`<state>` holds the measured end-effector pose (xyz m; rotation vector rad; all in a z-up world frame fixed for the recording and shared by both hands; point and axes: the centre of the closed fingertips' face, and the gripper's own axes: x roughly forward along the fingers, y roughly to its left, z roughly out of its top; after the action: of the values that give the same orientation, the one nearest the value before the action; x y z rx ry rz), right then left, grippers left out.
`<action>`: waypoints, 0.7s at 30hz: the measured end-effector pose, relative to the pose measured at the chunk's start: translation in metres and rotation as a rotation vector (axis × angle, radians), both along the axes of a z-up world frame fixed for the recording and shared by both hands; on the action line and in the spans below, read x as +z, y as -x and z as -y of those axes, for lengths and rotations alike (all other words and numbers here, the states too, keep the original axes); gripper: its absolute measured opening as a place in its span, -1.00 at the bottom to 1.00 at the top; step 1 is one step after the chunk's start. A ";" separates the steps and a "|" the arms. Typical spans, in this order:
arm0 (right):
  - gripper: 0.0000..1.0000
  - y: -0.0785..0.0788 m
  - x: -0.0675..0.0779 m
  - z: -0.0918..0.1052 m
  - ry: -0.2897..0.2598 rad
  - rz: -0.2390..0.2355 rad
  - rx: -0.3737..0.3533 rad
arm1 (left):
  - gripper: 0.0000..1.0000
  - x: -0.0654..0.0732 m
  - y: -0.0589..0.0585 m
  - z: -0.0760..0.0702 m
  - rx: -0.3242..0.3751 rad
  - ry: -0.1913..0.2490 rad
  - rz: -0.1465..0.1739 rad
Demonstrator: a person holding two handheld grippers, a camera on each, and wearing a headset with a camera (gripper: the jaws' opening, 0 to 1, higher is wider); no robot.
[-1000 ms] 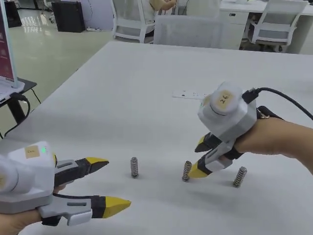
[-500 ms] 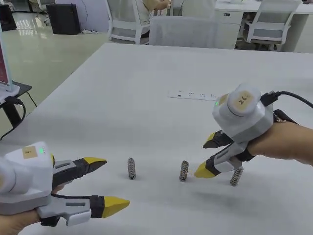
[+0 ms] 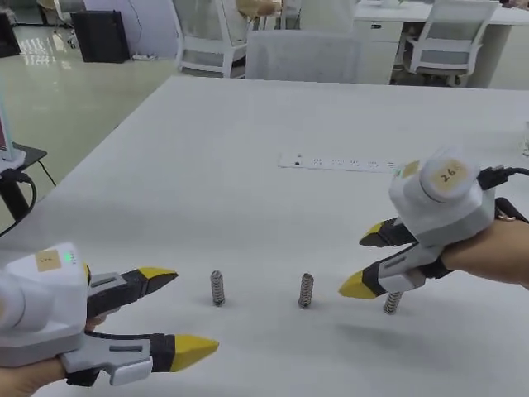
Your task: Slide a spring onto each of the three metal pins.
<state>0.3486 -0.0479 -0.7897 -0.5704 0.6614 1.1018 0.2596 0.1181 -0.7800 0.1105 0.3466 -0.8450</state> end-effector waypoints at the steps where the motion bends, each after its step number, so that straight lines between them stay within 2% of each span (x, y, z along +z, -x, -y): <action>1: 0.09 -0.001 0.001 0.002 -0.010 0.004 -0.010 | 0.30 0.000 0.000 0.000 -0.001 -0.001 -0.001; 9: 0.19 -0.003 0.001 0.016 -0.043 0.016 -0.050 | 0.31 0.000 0.000 0.002 -0.004 -0.003 -0.003; 21: 0.33 0.004 0.001 0.038 -0.089 0.035 -0.102 | 0.33 0.001 0.000 0.003 -0.002 0.006 -0.004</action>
<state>0.3451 -0.0861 -0.7888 -0.4735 0.6015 1.0179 0.2599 0.1147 -0.7793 0.1032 0.3481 -0.8480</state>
